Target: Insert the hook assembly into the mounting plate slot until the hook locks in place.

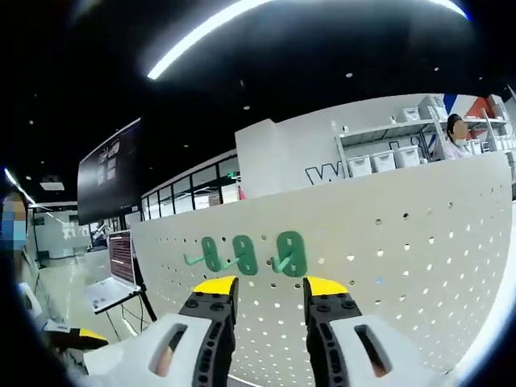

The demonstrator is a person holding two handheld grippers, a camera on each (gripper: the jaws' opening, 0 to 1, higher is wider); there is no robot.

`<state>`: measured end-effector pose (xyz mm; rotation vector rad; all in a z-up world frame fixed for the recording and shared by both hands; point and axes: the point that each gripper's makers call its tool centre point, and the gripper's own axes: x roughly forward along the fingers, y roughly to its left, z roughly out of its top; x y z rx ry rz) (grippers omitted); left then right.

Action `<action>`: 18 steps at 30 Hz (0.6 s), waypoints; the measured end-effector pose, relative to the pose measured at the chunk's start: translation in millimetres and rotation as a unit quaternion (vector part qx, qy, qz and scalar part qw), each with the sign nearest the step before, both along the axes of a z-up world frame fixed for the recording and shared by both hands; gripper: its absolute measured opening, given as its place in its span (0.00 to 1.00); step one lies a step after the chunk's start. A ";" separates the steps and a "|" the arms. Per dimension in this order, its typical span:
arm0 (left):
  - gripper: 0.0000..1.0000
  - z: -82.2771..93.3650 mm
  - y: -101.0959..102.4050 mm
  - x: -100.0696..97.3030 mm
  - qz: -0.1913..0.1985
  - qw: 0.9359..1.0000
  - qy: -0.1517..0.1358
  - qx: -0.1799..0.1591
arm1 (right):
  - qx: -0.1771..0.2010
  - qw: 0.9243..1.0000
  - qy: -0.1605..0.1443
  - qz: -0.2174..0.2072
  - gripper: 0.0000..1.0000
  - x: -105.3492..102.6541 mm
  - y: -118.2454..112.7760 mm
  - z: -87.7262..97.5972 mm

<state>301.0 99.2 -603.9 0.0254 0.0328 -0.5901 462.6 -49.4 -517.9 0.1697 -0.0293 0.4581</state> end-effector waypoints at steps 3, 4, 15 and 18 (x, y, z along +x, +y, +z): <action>0.70 1.1 0.8 -0.1 0.001 1.000 -0.001 0.003 | 0.007 1.000 -0.004 0.017 0.33 -5.7 -0.9 0.6; 0.70 1.0 1.2 0.1 0.002 1.000 -0.001 0.003 | 0.009 1.000 -0.002 0.020 0.34 -7.0 -1.8 -0.2; 0.70 3.4 0.2 -2.9 0.002 1.000 -0.004 0.008 | 0.030 0.999 0.011 0.031 0.36 -17.3 -12.6 -8.6; 0.70 4.1 -0.1 -2.6 0.002 1.000 -0.005 0.010 | 0.033 0.999 0.007 0.031 0.36 -19.8 -14.8 -5.6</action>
